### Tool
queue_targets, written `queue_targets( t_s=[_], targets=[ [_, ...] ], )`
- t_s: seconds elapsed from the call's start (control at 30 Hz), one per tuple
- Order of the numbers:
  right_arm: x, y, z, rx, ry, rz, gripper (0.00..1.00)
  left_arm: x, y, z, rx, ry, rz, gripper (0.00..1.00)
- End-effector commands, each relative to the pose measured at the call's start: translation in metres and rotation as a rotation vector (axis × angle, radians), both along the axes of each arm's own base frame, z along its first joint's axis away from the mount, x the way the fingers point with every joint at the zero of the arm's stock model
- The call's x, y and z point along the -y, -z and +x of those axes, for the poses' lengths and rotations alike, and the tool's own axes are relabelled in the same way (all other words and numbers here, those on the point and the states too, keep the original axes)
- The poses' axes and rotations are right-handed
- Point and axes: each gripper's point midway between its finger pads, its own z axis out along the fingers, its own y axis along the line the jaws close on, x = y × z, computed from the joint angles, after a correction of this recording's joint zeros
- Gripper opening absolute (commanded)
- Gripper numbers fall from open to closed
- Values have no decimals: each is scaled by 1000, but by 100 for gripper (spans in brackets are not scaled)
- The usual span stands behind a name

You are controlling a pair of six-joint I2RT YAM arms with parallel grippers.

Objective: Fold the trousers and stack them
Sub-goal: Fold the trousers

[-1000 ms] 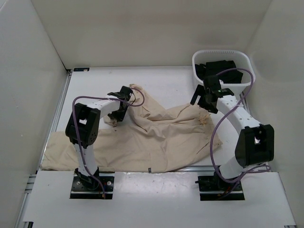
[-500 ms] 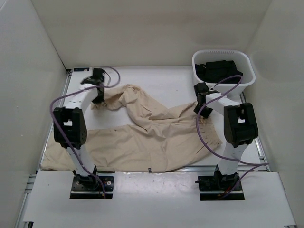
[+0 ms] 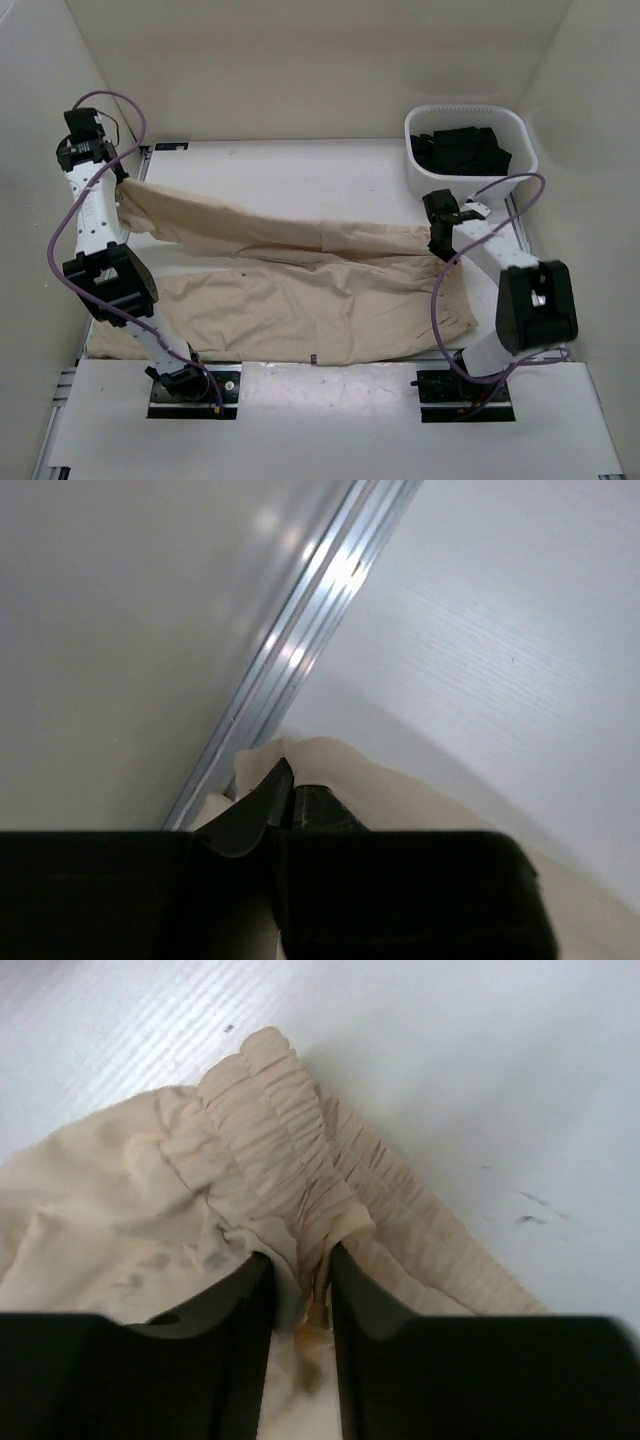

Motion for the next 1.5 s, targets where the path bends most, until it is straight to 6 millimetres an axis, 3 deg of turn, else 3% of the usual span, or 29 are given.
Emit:
queue_targets(
  t_s=[0.0,0.03,0.07,0.1,0.17,0.3,0.37,0.4,0.47,0.5,0.6,0.7,0.8,0.83,0.9,0.93,1.03,1.13,1.17,1.2,1.23,1.27,1.3,1.37,1.4,1.43,1.47],
  targets=[
    [16,-11,-27,1,16,-38,35,23,3,-30,-18,46,-59,14],
    [14,-13,-35,-4,9,-18,59,26,9,-37,-35,46,-66,14],
    [13,-13,-41,-11,12,-4,66,29,10,-44,-38,46,-67,14],
    [18,-15,-50,-27,21,-7,72,32,25,-52,-74,45,-82,14],
    [17,-33,-49,52,45,20,81,34,35,-59,-100,44,-93,14],
    [17,-72,-21,222,93,71,82,39,41,-65,-112,50,-105,14],
    [12,-71,1,256,102,84,85,39,45,-67,-123,50,-110,14],
    [8,-57,10,228,97,90,85,41,47,-70,-128,50,-112,14],
    [0,-57,36,260,119,135,86,44,54,-76,-143,55,-126,14],
    [-4,-38,42,212,137,145,88,45,53,-78,-139,55,-124,14],
    [-13,-24,58,176,162,181,88,47,57,-81,-143,55,-126,14],
    [-15,10,54,69,195,173,88,48,56,-86,-142,55,-125,14],
    [-15,22,52,32,206,164,88,42,56,-89,-141,37,-127,14],
    [-13,23,52,36,199,152,84,39,56,-91,-140,26,-127,14],
    [-7,35,49,5,215,128,66,33,52,-89,-121,13,-120,14],
    [-2,39,45,-16,227,122,41,31,52,-90,-124,7,-114,14],
    [2,41,45,-30,229,116,1,10,39,-84,-67,-38,-84,14],
    [4,17,49,16,182,106,0,-16,12,-71,3,-94,-14,14],
    [6,-1,49,56,157,99,0,-23,-1,-65,39,-103,3,14],
    [6,-15,50,89,142,102,0,-34,-30,-63,103,-126,40,14],
    [9,-24,46,110,132,92,0,-40,-43,-62,135,-135,56,14],
    [10,-51,41,174,119,102,0,-43,-53,-66,158,-145,68,14],
    [14,-60,30,185,114,90,0,-45,-56,-78,164,-165,73,14],
    [16,-75,1,225,107,112,0,-40,-44,-95,145,-175,64,14],
    [15,-74,-12,229,111,132,0,-39,-49,-115,172,-200,81,14],
    [12,-68,-29,211,108,152,0,-30,-3,-132,83,-210,44,14],
    [9,-75,-43,254,109,194,0,-31,13,-147,66,-237,43,14]
  ],
)
